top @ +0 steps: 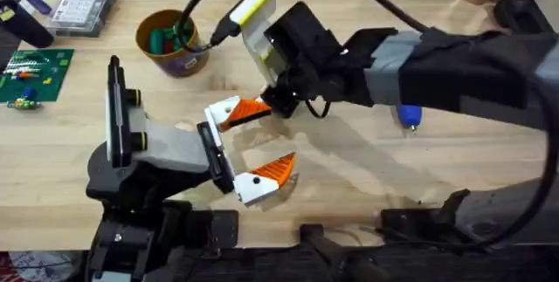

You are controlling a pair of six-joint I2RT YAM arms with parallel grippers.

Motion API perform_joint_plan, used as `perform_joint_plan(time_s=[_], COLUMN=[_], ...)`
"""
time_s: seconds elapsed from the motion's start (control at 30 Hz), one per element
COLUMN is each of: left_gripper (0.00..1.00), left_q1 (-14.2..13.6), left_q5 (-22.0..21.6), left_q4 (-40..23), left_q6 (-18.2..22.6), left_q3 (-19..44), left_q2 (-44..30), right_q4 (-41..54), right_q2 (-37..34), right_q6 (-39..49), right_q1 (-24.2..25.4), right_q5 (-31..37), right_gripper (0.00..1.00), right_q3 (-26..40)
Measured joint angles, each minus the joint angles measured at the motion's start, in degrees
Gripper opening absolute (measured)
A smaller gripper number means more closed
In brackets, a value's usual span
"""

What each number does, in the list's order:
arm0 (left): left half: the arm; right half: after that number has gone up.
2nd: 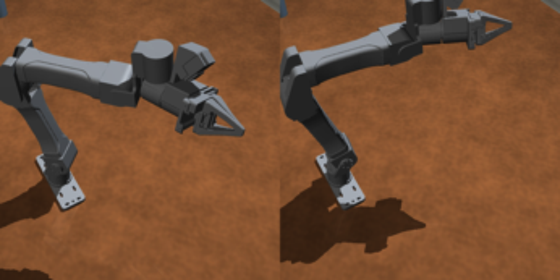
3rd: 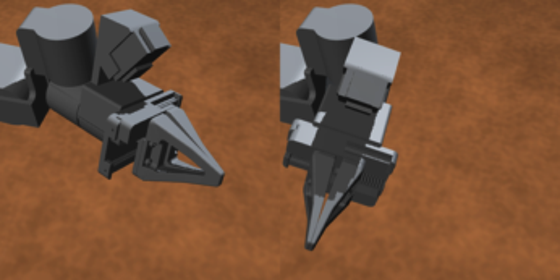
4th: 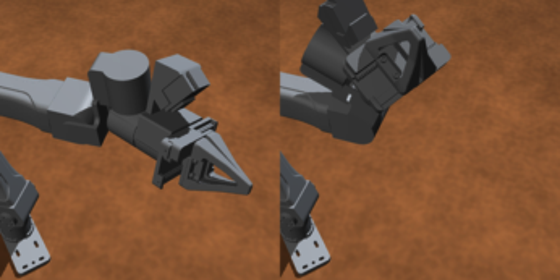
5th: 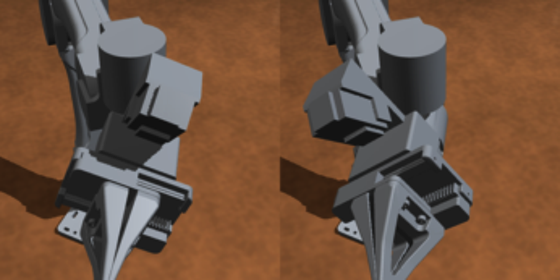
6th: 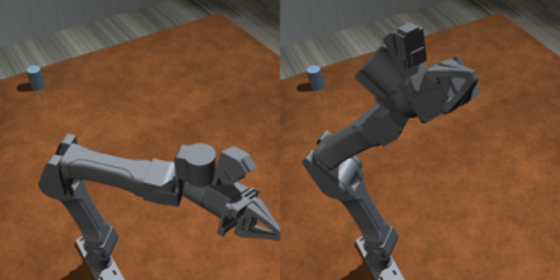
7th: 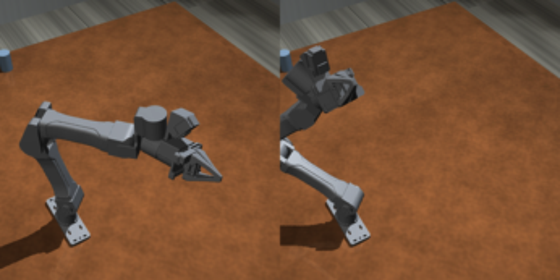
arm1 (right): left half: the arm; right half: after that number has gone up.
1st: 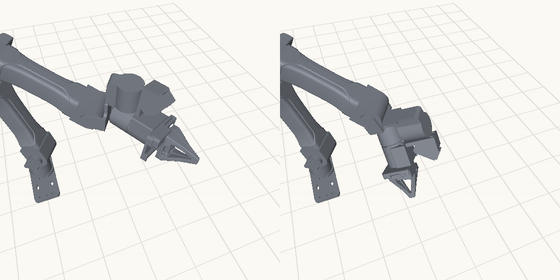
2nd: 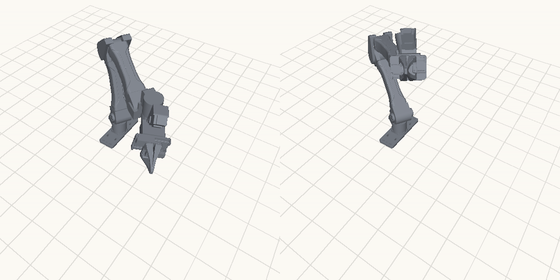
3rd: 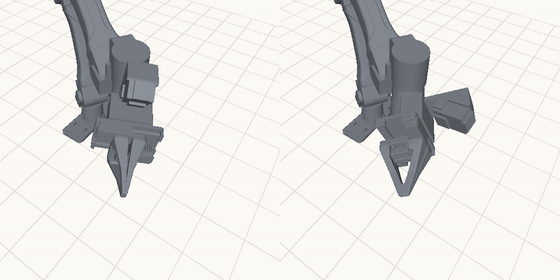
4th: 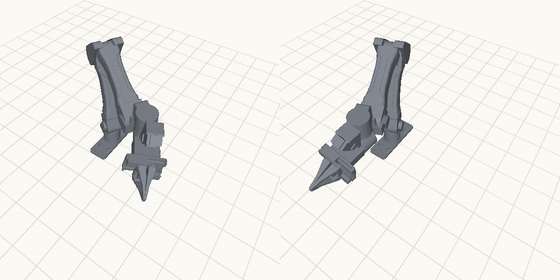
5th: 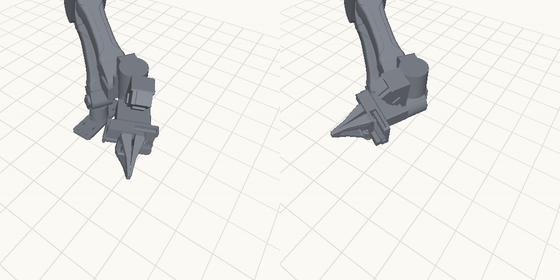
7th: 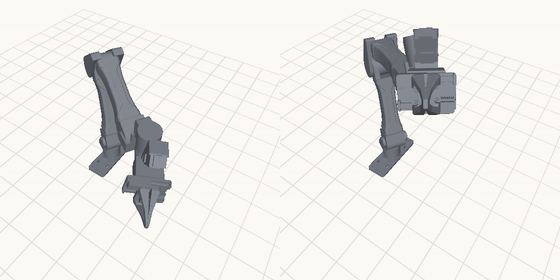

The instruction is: Pick up the gripper from the table and insert it into the empty holder that is missing its gripper. Then pick up a screw, insert it into the mounting hole, and use the screwdriver to tighten it. Finally, clean up the table by picking up the vegetable and placing it into the bucket.

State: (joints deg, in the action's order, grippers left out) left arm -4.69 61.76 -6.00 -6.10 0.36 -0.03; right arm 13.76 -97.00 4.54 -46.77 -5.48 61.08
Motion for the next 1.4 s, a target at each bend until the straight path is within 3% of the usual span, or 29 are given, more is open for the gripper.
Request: perform_joint_plan(time_s=[0.93,1.1,1.27,1.4], left_gripper=[0.986,0.986,0.986,0.986], left_q1=[0.0,0.0,0.0,0.0], left_q5=[0.0,0.0,0.0,0.0], left_q4=[0.0,0.0,0.0,0.0], left_q6=[-0.01,-0.01,-0.01,-0.01], left_q3=[0.0,0.0,0.0,0.0], left_q2=[0.0,0.0,0.0,0.0], right_q4=[-0.14,-0.19,-0.18,-0.22], right_q2=[-3.2,-3.58,-3.58,-3.58], right_q6=[0.01,0.25,0.27,0.24], right_q1=[0.07,0.07,0.07,0.07], right_q5=[2.89,3.2,3.31,3.3], right_gripper=[0.301,0.2,0.018,0.005], right_q3=[0.0,0.0,0.0,0.0])
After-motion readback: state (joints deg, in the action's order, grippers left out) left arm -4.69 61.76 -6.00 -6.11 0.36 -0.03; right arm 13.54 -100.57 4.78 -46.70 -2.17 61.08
